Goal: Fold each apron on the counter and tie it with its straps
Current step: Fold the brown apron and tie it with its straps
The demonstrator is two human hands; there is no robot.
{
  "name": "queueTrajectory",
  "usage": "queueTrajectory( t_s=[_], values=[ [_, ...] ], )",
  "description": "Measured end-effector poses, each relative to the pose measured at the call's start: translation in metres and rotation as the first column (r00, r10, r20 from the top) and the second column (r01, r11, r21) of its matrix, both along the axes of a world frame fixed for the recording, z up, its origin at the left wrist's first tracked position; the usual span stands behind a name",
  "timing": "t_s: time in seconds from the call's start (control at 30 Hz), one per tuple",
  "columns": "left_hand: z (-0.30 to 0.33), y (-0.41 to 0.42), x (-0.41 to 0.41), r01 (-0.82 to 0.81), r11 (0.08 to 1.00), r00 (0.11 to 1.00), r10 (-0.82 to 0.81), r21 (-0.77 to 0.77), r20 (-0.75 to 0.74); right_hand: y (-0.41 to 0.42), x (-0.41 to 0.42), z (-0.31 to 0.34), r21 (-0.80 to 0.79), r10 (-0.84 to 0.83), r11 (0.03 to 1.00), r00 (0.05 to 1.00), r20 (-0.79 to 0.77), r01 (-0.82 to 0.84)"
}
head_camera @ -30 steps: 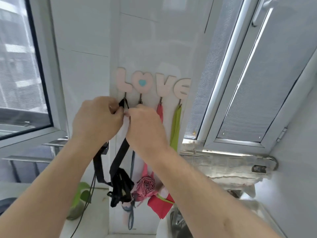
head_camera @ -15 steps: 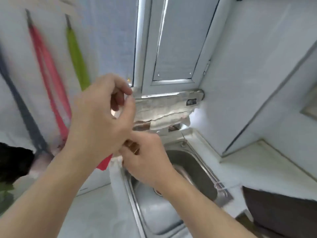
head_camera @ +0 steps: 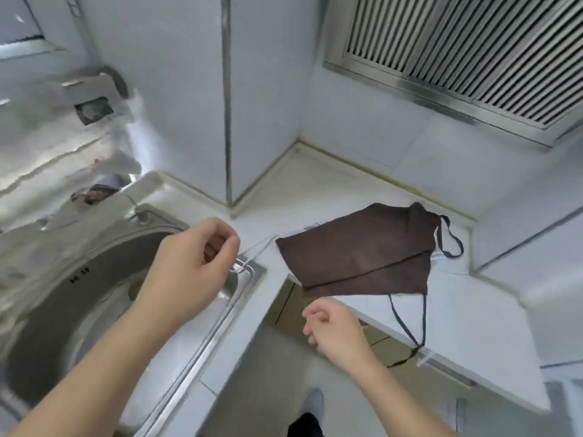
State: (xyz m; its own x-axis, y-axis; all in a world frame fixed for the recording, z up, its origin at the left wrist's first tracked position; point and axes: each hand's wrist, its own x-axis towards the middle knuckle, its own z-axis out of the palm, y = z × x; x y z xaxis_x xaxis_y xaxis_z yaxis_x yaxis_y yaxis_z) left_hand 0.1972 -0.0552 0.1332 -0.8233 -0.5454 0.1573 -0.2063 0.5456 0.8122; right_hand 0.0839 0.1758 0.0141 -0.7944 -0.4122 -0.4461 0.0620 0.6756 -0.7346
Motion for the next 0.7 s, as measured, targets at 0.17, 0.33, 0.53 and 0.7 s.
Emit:
queueTrajectory(
  t_s=[0.17, 0.33, 0.53, 0.7],
  values=[
    [-0.058, 0.046, -0.118, -0.026, 0.993, 0.984, 0.005, 0.116, 0.177, 0.075, -0.117, -0.055, 0.039, -0.295, 0.955, 0.932, 0.209, 0.294],
    [-0.121, 0.095, -0.244, -0.154, 0.949, 0.965, 0.084, 0.275, 0.249, 0.167, -0.256, -0.132, 0.162, -0.553, 0.830, 0.827, 0.104, 0.534],
    [-0.160, 0.130, -0.329, -0.348, 0.870, 0.920, 0.247, 0.348, 0.303, 0.207, -0.373, -0.159, 0.501, -0.576, 0.649, 0.800, -0.168, 0.573],
    [-0.164, 0.143, -0.360, -0.371, 0.887, 0.895, 0.263, 0.275, 0.360, 0.205, -0.409, -0.150, 0.433, -0.578, 0.722, 0.814, -0.053, 0.540]
  ],
)
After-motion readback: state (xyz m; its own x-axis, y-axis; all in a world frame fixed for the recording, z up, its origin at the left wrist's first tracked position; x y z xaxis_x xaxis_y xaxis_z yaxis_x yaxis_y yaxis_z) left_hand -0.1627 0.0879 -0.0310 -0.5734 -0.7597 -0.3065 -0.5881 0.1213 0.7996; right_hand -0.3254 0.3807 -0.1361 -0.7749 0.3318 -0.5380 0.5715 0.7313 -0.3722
